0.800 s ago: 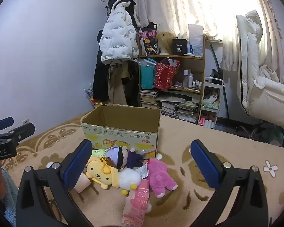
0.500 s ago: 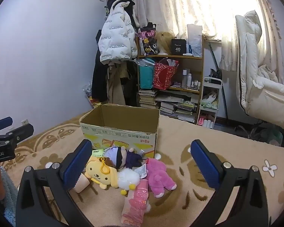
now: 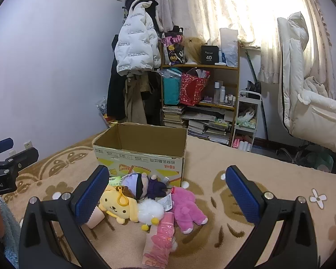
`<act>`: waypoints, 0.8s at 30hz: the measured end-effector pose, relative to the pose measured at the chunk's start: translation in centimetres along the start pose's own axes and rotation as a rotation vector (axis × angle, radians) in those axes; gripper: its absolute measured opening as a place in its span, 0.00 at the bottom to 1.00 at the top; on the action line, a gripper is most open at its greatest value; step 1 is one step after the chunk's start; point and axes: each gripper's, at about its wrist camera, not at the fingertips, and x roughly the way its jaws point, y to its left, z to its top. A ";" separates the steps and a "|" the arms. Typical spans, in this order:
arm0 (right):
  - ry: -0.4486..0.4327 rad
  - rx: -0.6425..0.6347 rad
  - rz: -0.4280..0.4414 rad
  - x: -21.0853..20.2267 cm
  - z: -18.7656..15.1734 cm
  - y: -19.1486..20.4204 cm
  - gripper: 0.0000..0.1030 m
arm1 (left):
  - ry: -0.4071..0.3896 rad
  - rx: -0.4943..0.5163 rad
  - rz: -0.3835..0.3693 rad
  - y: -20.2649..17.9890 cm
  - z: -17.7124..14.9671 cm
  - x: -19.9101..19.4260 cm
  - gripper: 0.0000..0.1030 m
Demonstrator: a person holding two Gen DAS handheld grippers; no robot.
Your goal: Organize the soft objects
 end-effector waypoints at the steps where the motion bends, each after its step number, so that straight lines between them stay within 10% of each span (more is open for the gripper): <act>1: 0.000 0.000 0.002 0.0 0.0 0.0 1.00 | 0.000 0.001 -0.001 0.0 0.0 0.0 0.99; 24: 0.007 -0.005 -0.008 -0.3 0.0 -0.6 1.00 | -0.002 0.010 -0.003 -0.2 -0.2 0.0 0.99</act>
